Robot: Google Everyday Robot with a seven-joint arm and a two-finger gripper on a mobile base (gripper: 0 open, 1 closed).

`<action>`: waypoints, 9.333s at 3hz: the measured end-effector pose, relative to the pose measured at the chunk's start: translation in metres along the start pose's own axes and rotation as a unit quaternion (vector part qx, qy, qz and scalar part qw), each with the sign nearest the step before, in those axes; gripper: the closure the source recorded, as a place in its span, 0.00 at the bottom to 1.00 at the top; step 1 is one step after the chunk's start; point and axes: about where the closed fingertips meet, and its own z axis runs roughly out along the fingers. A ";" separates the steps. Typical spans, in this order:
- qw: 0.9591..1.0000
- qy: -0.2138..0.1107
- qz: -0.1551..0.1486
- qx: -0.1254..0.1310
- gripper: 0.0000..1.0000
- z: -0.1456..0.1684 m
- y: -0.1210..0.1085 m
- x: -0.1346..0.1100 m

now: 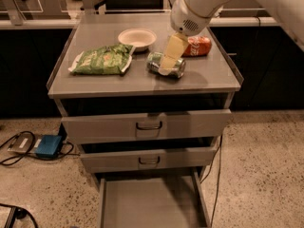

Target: Place green can into bottom drawer

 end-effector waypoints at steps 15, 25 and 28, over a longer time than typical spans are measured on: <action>0.996 -0.032 0.081 -0.012 1.00 0.070 0.002 0.034; 0.970 -0.050 0.228 -0.070 1.00 0.219 0.258 0.204; 0.957 -0.061 0.248 -0.140 1.00 0.295 0.308 0.253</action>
Offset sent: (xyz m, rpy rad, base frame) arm -0.0031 -0.0060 0.0128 0.0733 -0.0391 -0.0245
